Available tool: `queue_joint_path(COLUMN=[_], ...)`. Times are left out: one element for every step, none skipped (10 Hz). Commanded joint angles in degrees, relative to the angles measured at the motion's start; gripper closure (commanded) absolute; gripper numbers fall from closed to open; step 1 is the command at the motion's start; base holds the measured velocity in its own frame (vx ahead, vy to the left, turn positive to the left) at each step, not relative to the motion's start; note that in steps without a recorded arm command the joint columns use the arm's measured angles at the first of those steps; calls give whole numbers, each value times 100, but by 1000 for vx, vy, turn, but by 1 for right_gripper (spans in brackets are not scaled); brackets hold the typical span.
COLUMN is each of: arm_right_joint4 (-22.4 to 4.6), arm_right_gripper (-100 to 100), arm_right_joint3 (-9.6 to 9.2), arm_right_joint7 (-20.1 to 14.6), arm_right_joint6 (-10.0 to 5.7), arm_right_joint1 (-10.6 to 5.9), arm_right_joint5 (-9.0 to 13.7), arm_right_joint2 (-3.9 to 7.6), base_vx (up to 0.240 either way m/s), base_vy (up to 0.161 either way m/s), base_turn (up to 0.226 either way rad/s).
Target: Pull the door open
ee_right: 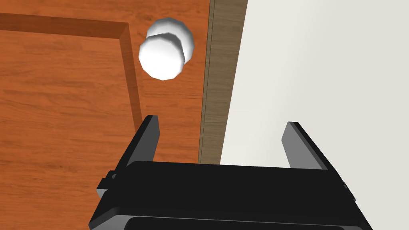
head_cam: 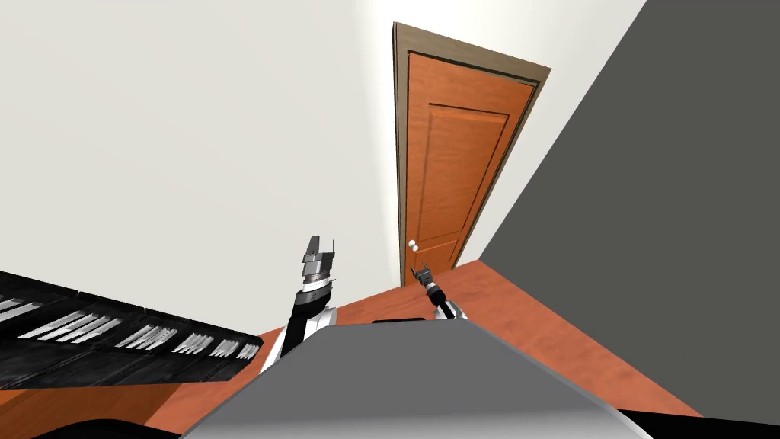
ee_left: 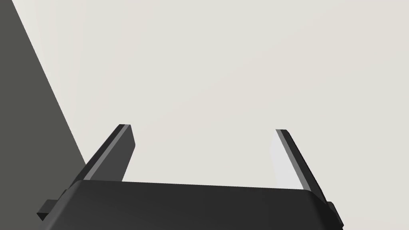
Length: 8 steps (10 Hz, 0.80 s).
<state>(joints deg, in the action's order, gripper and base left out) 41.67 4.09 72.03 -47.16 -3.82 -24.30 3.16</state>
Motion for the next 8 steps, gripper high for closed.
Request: queue_joint_path(arm_right_joint4=[-53, -97, -140, -183, -226, -311, -352, -393], arm_right_gripper=[-100, -100, -100, -100, -100, -100, -100, -100], arm_right_joint3=[32, 53, 75, 96, 118, 160, 181, 202], arm_right_joint7=[78, 122, 167, 211, 256, 344, 388, 431], arm_right_joint6=[47, 50, 53, 56, 58, 63, 66, 68], arm_right_joint1=[-63, -93, -123, -154, -184, -245, -275, -304], arm_right_joint5=[165, 262, 360, 457, 554, 746, 839, 932], arm_right_joint2=[45, 72, 99, 123, 144, 183, 199, 214], base_vx=[21, 27, 38, 43, 45, 64, 79, 70], base_vy=[44, 38, 27, 21, 11, 3, -7, -11], base_turn=[112, 122, 168, 173, 135, 245, 176, 124])
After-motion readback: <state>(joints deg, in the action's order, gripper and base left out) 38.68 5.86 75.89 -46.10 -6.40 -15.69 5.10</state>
